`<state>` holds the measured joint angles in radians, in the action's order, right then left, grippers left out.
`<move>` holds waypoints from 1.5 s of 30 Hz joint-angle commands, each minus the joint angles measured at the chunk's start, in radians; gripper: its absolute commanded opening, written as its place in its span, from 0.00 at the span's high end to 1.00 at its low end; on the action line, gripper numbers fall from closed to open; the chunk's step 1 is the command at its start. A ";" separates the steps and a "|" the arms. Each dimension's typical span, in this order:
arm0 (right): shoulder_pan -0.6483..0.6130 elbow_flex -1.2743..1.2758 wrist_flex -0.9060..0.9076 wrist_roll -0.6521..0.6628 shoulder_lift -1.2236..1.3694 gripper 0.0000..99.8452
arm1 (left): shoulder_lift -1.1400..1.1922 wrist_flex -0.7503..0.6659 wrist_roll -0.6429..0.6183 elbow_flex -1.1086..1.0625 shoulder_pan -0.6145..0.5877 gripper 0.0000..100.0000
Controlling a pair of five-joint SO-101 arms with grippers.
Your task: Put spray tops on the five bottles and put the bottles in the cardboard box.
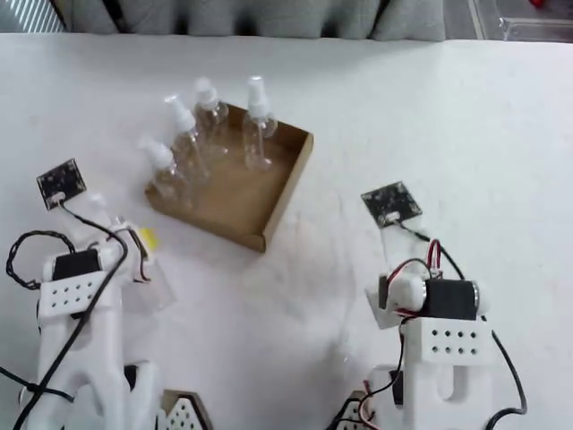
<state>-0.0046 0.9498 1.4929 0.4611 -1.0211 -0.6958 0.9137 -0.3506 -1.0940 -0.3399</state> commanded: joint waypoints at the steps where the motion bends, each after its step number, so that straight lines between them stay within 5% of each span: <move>1: -0.058 -0.005 0.012 0.167 0.012 0.90 | -0.042 -0.029 0.011 0.011 -0.007 0.98; 12: -0.130 0.028 0.220 1.033 0.041 0.90 | -0.039 -0.049 0.011 0.006 -0.008 0.98; 19: -0.157 0.069 0.225 1.231 0.041 0.89 | -0.041 -0.051 0.011 0.006 -0.012 0.98; 34: -0.562 0.305 0.041 1.186 0.041 0.80 | -0.039 -0.086 0.011 0.008 -0.008 0.98; 45: -0.584 0.387 -0.051 1.195 0.039 0.80 | -0.041 -0.086 0.011 0.009 0.002 0.98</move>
<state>-0.5861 1.3456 1.3917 1.6441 -0.9920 -0.6958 0.8554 -0.3506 -1.0940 -0.3399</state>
